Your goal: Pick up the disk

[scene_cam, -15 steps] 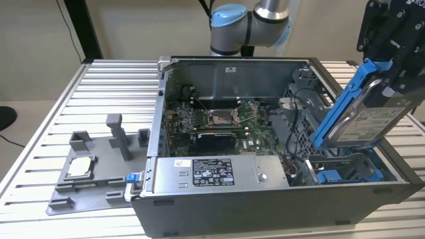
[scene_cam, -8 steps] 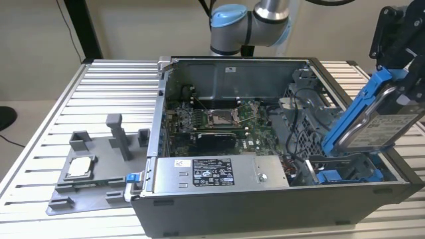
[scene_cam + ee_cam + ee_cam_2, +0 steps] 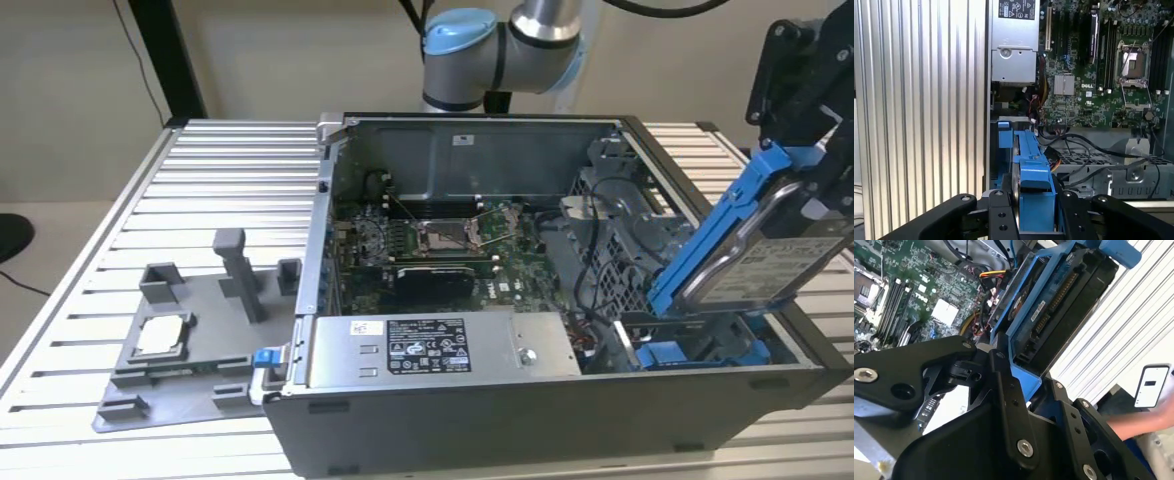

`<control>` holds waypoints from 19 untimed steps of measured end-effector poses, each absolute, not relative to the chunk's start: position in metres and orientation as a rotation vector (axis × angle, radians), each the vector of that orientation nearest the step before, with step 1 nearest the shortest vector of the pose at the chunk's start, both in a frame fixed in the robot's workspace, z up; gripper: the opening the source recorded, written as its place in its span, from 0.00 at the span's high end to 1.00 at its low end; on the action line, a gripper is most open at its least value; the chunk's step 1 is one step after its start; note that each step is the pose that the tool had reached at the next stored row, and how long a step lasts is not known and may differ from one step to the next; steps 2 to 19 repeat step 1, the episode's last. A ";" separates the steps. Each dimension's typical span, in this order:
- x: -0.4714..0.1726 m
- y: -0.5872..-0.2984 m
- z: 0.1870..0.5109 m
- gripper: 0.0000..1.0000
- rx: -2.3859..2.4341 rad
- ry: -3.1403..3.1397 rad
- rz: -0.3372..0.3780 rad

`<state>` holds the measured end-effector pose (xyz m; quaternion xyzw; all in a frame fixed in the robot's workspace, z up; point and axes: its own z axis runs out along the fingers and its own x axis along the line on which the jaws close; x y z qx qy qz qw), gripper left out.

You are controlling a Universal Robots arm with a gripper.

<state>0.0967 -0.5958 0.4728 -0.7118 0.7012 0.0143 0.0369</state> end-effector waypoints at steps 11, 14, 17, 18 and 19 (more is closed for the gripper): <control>0.097 -0.596 0.473 1.00 -2.185 2.153 0.044; 0.097 -0.596 0.473 1.00 -2.185 2.153 0.044; 0.097 -0.596 0.473 1.00 -2.185 2.153 0.044; 0.097 -0.596 0.473 1.00 -2.185 2.153 0.044; 0.097 -0.596 0.473 1.00 -2.185 2.153 0.044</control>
